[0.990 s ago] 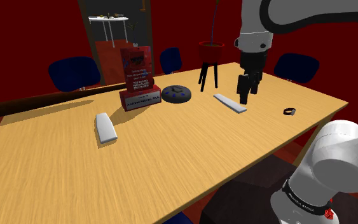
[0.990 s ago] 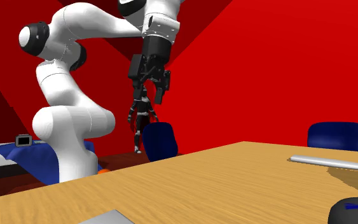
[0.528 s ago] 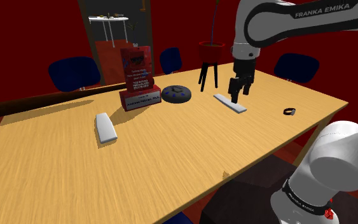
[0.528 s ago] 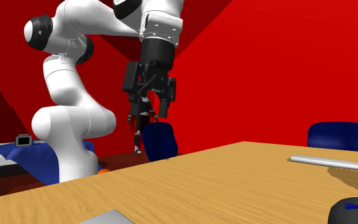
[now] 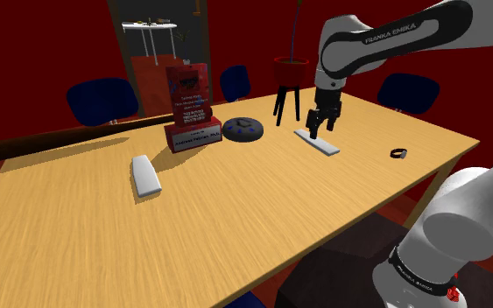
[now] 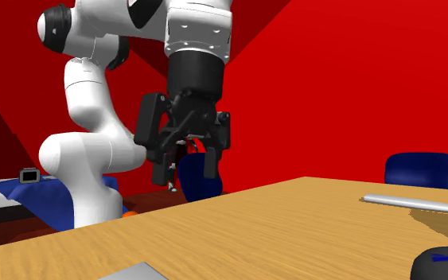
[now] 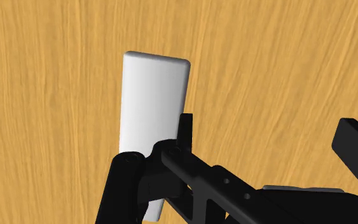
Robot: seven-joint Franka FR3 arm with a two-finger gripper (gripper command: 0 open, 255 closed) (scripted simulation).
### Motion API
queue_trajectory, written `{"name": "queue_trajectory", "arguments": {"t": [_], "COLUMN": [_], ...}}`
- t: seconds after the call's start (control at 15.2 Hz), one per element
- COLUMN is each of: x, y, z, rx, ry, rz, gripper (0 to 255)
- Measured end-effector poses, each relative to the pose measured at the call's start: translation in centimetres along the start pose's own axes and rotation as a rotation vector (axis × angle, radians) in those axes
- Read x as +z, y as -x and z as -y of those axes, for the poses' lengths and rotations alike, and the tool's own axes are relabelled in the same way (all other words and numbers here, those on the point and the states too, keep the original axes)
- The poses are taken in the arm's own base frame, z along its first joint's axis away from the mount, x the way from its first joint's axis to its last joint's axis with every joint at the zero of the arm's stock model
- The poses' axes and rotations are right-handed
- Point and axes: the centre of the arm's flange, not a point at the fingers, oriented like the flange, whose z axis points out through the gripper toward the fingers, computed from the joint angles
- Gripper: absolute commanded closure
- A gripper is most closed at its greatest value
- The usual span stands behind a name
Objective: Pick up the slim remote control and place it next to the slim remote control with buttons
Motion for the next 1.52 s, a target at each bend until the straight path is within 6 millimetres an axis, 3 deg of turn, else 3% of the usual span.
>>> {"name": "queue_trajectory", "arguments": {"t": [0.53,0.73,1.19,1.52], "x": [4.2,5.5,9.1,9.4], "y": [-6.0,-7.4,-7.8,-7.9], "z": [-7.6,-9.4,-9.7,-9.7], "rx": [0.1,0.125,0.13,0.13], "ry": [-0.019,-0.024,-0.024,-0.024], "rz": [-0.044,-0.055,-0.058,-0.058], "gripper": [0,0,0,0]}}
